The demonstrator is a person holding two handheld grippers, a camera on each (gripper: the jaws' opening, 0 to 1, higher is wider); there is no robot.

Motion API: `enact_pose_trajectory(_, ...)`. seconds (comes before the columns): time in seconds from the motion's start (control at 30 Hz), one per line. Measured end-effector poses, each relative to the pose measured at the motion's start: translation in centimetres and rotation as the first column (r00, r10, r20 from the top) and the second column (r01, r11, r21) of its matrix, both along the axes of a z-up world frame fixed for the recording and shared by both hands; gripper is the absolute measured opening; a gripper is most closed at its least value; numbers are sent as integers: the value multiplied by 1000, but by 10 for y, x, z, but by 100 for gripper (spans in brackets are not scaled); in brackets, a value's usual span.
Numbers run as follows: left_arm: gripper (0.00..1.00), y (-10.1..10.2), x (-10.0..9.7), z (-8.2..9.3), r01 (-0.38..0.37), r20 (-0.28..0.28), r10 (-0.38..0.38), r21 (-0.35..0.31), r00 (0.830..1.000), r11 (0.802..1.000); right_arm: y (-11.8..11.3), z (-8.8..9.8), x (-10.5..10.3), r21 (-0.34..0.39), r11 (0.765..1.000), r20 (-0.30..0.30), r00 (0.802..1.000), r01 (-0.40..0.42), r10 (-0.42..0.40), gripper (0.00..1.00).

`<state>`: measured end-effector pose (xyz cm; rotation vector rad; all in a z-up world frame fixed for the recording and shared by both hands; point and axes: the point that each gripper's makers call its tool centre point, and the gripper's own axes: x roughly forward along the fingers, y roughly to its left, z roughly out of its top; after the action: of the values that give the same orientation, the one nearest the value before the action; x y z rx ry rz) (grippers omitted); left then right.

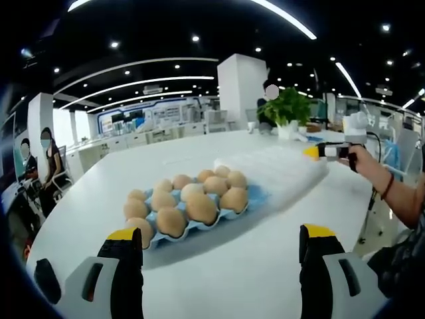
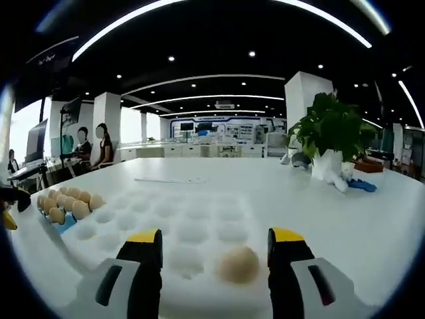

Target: Place the egg into an empty slot of the egg tray after lifting it from the table, then release the egg inside the slot.

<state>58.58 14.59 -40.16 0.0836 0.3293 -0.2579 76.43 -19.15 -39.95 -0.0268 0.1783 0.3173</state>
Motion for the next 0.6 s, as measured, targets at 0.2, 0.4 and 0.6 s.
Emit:
enact_pose_trajectory(0.2,100,-1,1,1,-4,3,4,-1,1000,1000,-10,-11,5,-32,999,-8,1000,21,-21,57)
enact_pose_trajectory(0.4,100,0,0,0,-7,-2,7,4,1000,1000,-23,-16,9,-17,999,5,999,51,-51,48)
enact_pose_trajectory(0.6,100,-2,1,-1,-4,-5,4,4,1000,1000,-22,-20,11,1,998,18,998,58,-58,37)
